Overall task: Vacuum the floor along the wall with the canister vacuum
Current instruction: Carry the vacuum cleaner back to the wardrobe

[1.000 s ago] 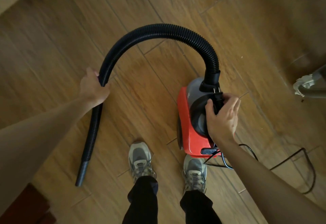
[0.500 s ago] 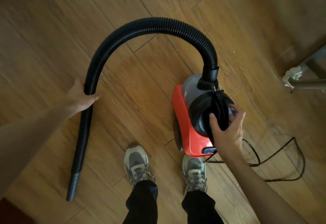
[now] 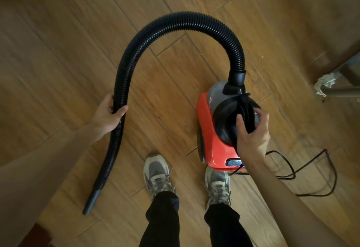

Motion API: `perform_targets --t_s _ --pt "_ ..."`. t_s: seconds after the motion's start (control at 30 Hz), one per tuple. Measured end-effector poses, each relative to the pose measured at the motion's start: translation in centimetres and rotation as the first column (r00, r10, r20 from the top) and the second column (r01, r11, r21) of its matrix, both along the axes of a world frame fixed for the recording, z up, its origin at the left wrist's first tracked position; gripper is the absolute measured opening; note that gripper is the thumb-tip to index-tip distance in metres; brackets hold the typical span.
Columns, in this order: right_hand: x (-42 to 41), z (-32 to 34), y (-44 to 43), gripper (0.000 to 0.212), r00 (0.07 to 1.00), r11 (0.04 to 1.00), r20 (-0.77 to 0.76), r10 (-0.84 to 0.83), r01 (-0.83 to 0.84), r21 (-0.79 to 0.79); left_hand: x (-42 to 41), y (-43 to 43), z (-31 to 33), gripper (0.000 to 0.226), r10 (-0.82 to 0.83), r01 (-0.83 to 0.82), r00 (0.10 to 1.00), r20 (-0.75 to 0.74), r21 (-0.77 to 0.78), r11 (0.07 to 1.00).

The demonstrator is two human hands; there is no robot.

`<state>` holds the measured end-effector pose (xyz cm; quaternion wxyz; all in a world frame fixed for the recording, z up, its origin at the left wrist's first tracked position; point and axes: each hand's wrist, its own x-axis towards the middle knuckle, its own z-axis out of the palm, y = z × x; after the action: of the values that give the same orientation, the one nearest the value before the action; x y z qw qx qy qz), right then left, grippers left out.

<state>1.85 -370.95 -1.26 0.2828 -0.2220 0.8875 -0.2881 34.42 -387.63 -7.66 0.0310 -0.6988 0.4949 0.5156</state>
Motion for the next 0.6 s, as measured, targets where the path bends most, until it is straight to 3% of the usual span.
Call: perform_targets --t_s 0.13,0.33,0.6 --pt "0.3 2.1 -0.8 0.026 1.0 1.0 -0.011 0.025 -0.025 -0.005 -0.6 1.4 2.2 0.035 0.158 -0.16 0.982 -0.1 -0.014 0.987" --pt "1.1 6.4 -3.5 0.02 0.994 0.993 -0.002 0.109 -0.109 -0.053 -3.1 3.0 7.1 0.05 0.26 -0.277 0.95 -0.172 -0.087 0.957" --pt "2.2 16.4 -9.7 0.017 0.985 0.966 -0.01 0.174 -0.172 -0.194 -3.1 0.2 17.8 0.06 0.27 -0.318 0.938 -0.217 -0.23 0.92"
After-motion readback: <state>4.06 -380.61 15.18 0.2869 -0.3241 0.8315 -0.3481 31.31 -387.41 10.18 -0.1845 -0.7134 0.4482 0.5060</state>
